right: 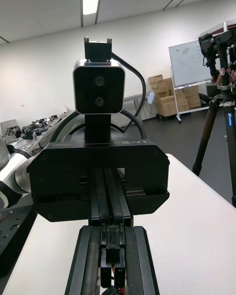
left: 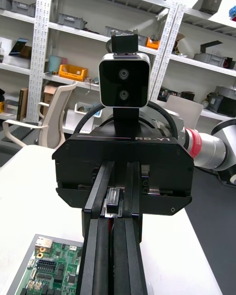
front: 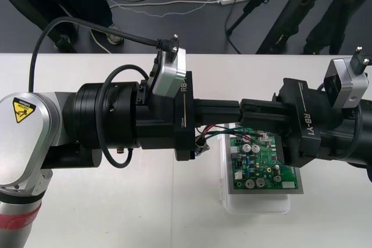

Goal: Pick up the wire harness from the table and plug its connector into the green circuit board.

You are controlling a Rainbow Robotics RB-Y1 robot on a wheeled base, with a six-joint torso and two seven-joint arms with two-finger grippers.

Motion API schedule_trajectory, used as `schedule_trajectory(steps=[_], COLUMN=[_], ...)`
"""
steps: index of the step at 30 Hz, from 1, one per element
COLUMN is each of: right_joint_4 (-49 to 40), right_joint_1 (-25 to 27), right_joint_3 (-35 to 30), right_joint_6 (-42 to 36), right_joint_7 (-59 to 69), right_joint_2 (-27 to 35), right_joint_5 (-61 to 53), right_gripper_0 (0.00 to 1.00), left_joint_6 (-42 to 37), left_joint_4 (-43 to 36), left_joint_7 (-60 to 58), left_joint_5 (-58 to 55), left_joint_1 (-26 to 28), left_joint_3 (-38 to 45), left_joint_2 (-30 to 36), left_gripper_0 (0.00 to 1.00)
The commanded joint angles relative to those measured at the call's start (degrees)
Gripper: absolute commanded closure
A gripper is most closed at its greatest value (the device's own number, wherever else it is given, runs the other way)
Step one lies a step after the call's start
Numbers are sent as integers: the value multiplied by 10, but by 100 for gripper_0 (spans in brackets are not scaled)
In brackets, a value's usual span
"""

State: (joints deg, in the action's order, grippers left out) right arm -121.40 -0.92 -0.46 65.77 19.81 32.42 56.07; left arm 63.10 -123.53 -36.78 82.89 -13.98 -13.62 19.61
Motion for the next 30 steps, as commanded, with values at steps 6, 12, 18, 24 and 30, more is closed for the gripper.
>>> schedule_trajectory(steps=[6, 12, 18, 24, 30], right_joint_4=[-14, -14, -14, -14, -14], right_joint_1=[-5, -4, -4, -3, 4], right_joint_3=[8, 8, 7, 7, 4], right_joint_6=[-1, 0, 0, 0, 0], right_joint_7=[30, 27, 26, 26, 27], right_joint_2=[-9, -9, -7, 4, 37], right_joint_5=[-8, -8, -8, -8, -8], right_gripper_0=[0, 0, 0, 0, 0], left_joint_6=[-27, -27, -25, 26, 77], left_joint_4=[-11, -11, -11, -10, -9], left_joint_7=[-9, -7, -2, 2, 3], left_joint_5=[-21, -22, -35, -47, -52], left_joint_1=[-21, -19, -16, -8, 6], left_joint_3=[-2, 1, 13, 66, 120], left_joint_2=[-14, -13, -3, 4, 6], left_gripper_0=[100, 100, 100, 100, 100])
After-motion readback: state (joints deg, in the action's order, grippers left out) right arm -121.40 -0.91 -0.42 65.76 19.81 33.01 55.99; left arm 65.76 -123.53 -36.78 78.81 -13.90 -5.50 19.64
